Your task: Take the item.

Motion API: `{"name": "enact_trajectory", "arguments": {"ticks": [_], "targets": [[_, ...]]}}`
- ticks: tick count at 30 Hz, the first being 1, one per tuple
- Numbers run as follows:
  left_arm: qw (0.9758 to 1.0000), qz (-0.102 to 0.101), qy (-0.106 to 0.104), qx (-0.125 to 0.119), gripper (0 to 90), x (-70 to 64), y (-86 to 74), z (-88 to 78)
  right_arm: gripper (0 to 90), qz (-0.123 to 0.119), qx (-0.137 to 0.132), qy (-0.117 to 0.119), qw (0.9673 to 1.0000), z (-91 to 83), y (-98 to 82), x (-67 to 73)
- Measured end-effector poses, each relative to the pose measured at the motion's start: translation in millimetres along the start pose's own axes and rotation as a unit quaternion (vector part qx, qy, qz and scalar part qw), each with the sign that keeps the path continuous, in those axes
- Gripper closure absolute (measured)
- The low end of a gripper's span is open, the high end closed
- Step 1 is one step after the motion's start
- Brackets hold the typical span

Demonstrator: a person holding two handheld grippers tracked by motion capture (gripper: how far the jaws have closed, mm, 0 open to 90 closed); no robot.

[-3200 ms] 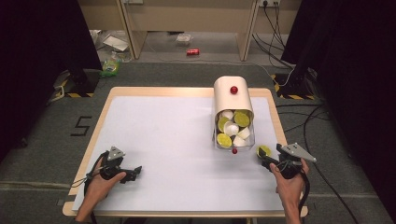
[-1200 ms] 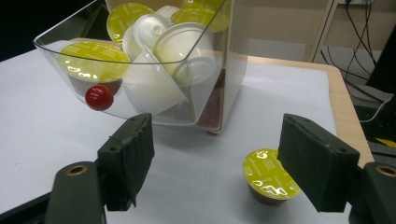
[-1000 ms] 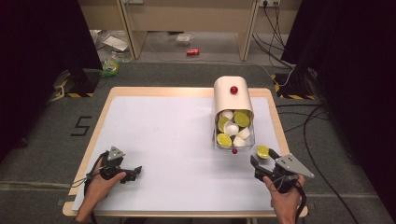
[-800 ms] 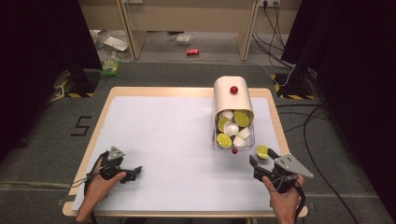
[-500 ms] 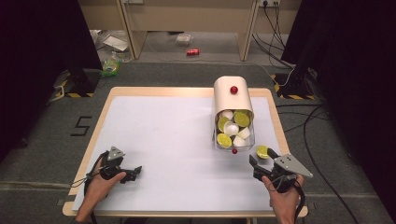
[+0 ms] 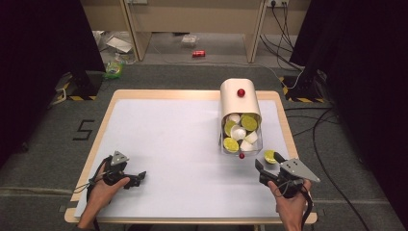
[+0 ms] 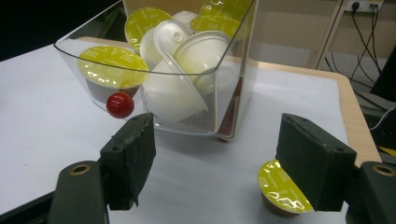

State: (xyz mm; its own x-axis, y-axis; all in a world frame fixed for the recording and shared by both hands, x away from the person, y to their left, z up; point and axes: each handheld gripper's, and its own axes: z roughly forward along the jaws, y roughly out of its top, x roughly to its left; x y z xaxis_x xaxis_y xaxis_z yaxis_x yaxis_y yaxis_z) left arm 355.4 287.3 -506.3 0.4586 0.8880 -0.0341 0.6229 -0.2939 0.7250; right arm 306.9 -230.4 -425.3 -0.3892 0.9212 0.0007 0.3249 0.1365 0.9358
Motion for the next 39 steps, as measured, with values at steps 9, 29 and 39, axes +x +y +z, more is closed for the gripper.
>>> {"name": "enact_trajectory", "arguments": {"ticks": [9, 29, 39], "targets": [[1.0000, 0.000, 0.000, 0.000, 0.0, 0.1, 0.0, 0.0, 29.1, -0.004, -0.003, 0.002, 1.0000, 1.2, 1.5, 1.0], [1.0000, -0.001, -0.002, -0.001, 0.0, 0.6, -0.2, -0.3, 30.0, -0.006, -0.006, 0.002, 1.0000, 4.3, 3.3, 1.7], [1.0000, -0.001, -0.001, -0.001, 0.0, 0.2, -0.1, 0.0, 30.0, -0.004, -0.006, 0.003, 1.0000, 1.3, 3.1, 0.8]]}}
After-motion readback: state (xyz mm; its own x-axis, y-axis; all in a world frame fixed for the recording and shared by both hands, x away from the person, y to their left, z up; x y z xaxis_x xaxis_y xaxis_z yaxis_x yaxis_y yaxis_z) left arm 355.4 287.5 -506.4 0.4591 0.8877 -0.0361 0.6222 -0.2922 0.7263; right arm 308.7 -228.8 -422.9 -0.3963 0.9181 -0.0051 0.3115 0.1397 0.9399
